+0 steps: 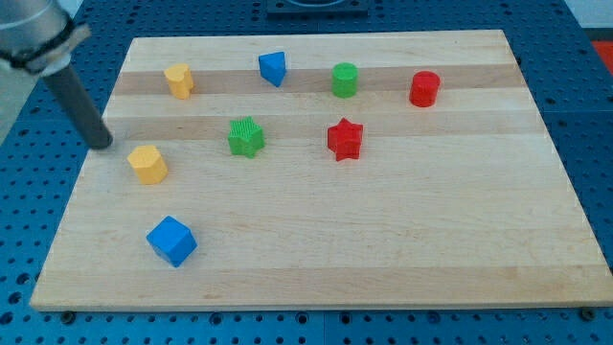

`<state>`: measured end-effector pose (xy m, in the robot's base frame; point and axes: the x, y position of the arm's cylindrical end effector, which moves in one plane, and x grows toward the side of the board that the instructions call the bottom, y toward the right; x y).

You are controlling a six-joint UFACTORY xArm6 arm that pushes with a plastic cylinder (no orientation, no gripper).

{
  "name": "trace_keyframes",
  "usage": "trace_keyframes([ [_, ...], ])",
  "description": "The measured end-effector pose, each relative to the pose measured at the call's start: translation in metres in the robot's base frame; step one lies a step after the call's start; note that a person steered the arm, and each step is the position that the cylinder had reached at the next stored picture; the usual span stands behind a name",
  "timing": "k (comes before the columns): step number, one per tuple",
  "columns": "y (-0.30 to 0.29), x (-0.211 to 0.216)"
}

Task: Push the yellow heart towards the green star

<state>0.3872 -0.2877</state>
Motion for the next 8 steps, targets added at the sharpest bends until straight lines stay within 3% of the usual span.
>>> trace_keyframes([
  [2, 0.034, -0.126],
  [3, 0.109, -0.125],
  [4, 0.107, -0.111],
  [5, 0.091, -0.140],
  [6, 0.058, -0.110],
  [8, 0.087, -0.105],
])
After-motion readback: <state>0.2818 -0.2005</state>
